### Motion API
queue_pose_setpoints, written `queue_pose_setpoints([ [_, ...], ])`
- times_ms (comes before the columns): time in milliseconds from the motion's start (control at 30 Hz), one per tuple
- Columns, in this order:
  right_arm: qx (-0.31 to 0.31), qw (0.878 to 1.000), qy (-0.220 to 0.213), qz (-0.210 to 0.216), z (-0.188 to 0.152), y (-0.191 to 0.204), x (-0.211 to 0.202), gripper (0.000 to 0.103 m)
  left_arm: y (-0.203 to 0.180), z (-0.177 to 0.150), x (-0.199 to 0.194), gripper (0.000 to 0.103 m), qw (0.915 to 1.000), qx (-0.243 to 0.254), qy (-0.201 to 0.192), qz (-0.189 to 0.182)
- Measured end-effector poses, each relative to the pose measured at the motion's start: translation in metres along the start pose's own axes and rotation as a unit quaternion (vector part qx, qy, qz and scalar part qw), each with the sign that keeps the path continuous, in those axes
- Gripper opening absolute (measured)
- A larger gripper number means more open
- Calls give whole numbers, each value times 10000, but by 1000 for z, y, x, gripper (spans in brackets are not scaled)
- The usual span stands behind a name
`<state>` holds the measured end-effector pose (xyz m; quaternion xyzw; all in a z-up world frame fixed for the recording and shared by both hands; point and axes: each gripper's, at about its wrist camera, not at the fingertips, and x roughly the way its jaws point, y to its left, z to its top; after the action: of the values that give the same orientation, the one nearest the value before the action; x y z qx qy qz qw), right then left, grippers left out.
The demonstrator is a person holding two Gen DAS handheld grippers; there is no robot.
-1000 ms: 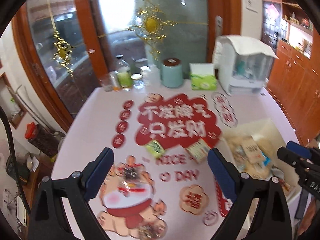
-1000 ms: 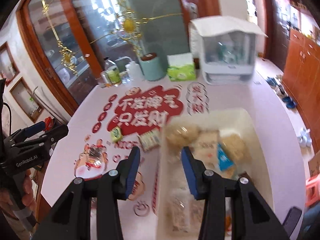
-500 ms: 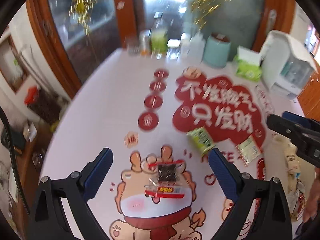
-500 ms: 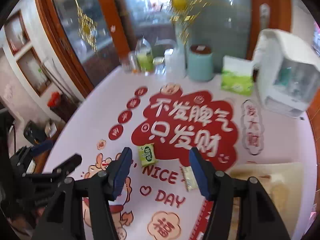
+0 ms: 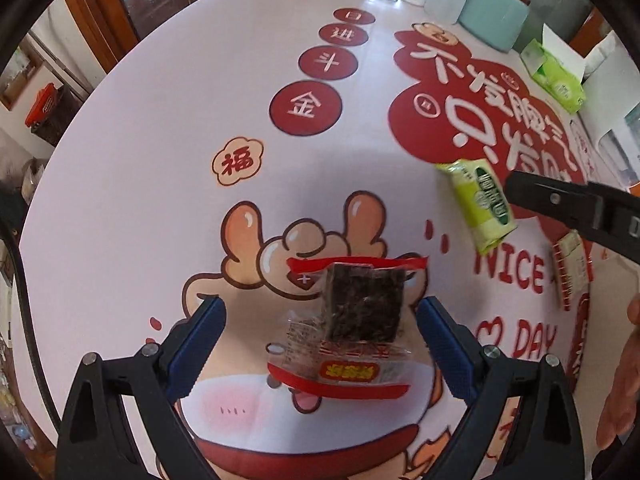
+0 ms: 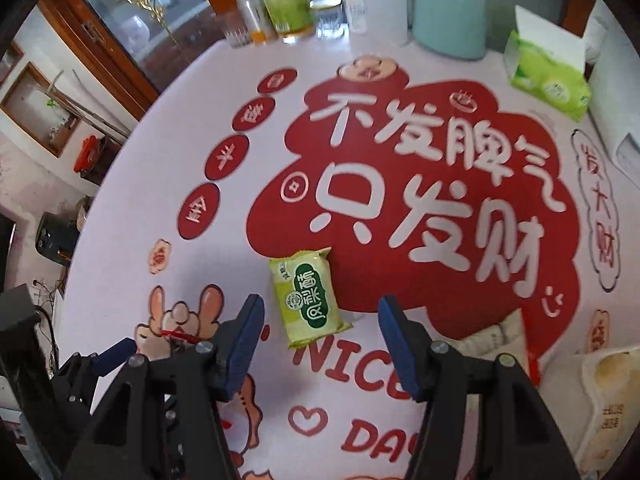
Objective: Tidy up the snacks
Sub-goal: 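Grasp the green-wrapped pastry with the right tool while the left tool grasps the red-labelled brownie pack, then carry both held packs over the white bin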
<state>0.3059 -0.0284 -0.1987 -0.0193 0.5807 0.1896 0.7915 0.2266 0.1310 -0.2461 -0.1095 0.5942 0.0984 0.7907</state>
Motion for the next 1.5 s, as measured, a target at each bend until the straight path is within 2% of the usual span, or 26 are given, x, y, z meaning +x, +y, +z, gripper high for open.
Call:
queue_pose_setpoints([
  [167,-155,9995,198,-184,3,6,29,60,9,0,14,91,9998,-131,144,-39],
  [267,-207,9993,241,-217,3,8,41,61,10,0,11,74,9999,-128,-7,-6],
  [300,-233,9993,226,-201,3,10,44,59,10,1,10,62,9999,-110,-87,-12],
  [333,-305,9991,145,-264,2,12,44,58,10,2,9,60,9999,-78,-122,-13],
  [367,-408,9985,130,-333,2,16,45,54,10,3,9,59,9999,-77,-101,-42],
  [400,-479,9981,99,-362,1,18,46,42,10,2,9,57,9998,-100,-134,-65],
  [433,-558,9977,68,-371,1,20,46,37,11,7,9,55,9998,-122,-158,-90],
  [633,-427,9988,160,-173,-4,17,44,37,11,5,-2,53,9996,-76,-271,6],
  [900,-336,9994,30,116,-35,22,14,37,18,-14,-49,53,9979,69,-619,164],
  [1167,-372,9989,-219,185,-80,24,-29,37,15,-43,-99,53,9940,353,-970,373],
  [1500,-350,9987,-233,298,-142,15,-66,37,2,-88,-139,53,9915,468,-1132,432],
])
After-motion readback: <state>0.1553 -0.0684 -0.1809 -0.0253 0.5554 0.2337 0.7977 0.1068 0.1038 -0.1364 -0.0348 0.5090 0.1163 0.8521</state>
